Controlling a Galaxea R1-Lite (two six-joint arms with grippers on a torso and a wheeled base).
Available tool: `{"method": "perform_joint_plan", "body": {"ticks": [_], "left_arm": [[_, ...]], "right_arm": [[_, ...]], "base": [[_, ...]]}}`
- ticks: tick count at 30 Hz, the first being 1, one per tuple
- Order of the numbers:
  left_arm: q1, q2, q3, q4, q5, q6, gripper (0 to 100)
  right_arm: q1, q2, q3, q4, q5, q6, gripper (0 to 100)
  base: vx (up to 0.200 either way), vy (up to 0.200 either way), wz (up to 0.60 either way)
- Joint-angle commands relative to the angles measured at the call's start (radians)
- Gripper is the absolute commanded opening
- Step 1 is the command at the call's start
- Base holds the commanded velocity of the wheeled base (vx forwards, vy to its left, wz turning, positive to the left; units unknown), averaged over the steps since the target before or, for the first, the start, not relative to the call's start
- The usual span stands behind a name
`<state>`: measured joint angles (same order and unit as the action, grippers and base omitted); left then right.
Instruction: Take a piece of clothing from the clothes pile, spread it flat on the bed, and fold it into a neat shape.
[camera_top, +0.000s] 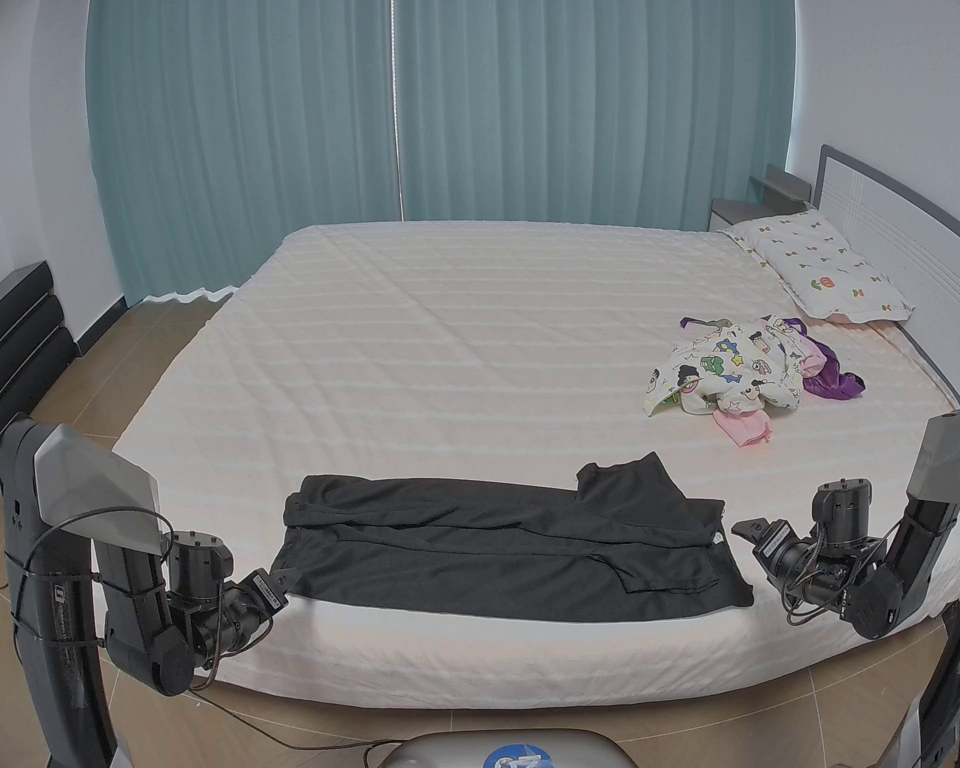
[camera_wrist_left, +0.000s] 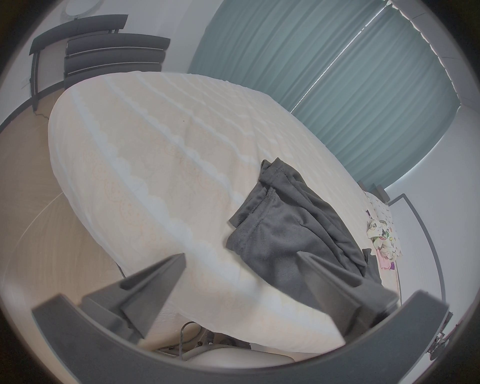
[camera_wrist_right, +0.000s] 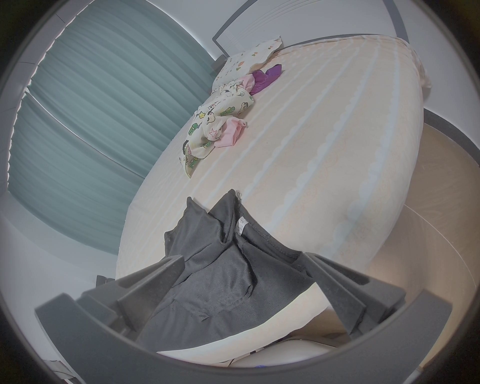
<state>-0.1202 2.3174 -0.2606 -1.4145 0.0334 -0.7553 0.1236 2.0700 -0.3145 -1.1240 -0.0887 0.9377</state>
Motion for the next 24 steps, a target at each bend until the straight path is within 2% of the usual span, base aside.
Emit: {"method": "perform_joint_plan", "body": {"ticks": [1, 4, 15, 24], "left_arm": [[0.013, -0.066, -0.002, -0.004, 0.0, 0.005, 100], [0.013, -0.124, -0.003, -0.003, 0.0, 0.005, 100], [0.016, -0.116, -0.005, -0.004, -0.004, 0.008, 100], [0.019, -0.116, -0.003, -0.004, -0.007, 0.021, 100]], "right_arm": [[0.001, 0.007, 0.0, 0.0, 0.0, 0.0, 100], [0.001, 0.007, 0.0, 0.0, 0.0, 0.0, 100], [0.01, 0.005, 0.0, 0.0, 0.0, 0.001, 100], [0.014, 0.007, 0.0, 0.0, 0.0, 0.001, 100]], "base": [[0.0, 0.0, 0.0], [0.0, 0.0, 0.0], [0.0, 0.0, 0.0], [0.2, 0.0, 0.0]]}}
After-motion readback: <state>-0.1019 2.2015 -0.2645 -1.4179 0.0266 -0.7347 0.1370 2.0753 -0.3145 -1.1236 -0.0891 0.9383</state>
